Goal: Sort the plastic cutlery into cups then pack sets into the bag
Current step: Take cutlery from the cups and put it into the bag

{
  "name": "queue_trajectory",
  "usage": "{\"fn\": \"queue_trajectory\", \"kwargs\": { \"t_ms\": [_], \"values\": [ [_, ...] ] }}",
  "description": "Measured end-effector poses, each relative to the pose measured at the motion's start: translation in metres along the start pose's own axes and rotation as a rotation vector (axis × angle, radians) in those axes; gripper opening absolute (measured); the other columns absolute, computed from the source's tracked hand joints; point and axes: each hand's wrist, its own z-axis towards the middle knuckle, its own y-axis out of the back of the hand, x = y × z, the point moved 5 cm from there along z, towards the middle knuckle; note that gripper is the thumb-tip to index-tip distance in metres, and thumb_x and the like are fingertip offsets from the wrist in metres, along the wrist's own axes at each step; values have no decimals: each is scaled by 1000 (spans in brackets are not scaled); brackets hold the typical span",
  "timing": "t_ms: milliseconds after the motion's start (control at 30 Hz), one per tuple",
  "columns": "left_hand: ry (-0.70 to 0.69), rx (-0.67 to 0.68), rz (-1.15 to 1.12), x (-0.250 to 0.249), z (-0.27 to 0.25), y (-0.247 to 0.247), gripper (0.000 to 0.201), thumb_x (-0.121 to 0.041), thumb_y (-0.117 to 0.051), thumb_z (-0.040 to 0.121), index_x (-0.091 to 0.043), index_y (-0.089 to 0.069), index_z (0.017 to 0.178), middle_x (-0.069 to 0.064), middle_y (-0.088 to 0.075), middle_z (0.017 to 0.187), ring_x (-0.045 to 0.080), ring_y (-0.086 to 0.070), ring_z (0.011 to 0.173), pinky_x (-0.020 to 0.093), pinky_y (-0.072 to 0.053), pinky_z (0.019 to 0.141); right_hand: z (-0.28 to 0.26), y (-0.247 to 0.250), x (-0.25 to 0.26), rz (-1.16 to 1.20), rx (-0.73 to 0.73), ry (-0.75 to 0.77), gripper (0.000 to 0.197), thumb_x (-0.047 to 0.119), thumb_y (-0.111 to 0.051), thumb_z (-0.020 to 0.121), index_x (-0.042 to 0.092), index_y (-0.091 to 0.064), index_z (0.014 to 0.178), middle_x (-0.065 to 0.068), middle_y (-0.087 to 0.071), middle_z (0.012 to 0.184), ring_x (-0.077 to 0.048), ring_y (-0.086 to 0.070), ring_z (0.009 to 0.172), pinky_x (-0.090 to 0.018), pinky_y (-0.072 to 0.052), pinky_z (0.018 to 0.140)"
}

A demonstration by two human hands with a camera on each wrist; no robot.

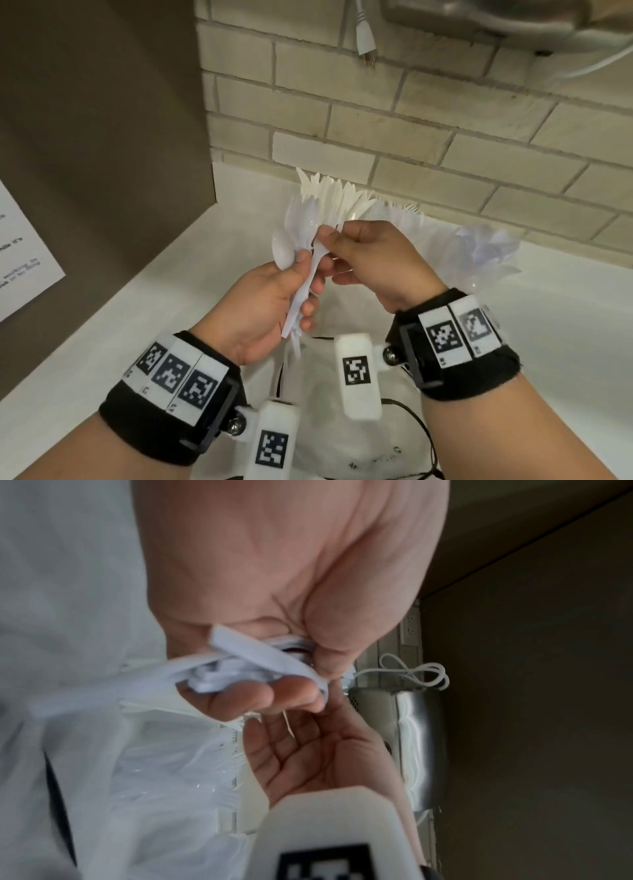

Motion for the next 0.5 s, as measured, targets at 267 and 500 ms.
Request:
{"fn": "queue_trajectory", "kwargs": {
  "t_ms": [267, 500],
  "values": [
    [8, -168, 229, 6, -6, -8, 28, -27, -43, 100, -7, -63, 99, 2, -59, 71, 15, -56, 54, 29, -52, 55, -22, 32, 8, 547, -361, 93, 9, 13, -46, 100, 5, -49, 100, -13, -67, 71, -28, -68, 59, -38, -59, 59],
    [-78, -97, 708, 6, -12, -17, 23, -24, -42, 100, -26, -64, 94, -4, -56, 76, 13, -47, 58, 29, -41, 59, -21, 40, 5, 116, -267, 65, 20, 20, -76, 79, 21, -65, 95, 4, -54, 69, -5, -38, 40, -20, -28, 39]
  ]
}}
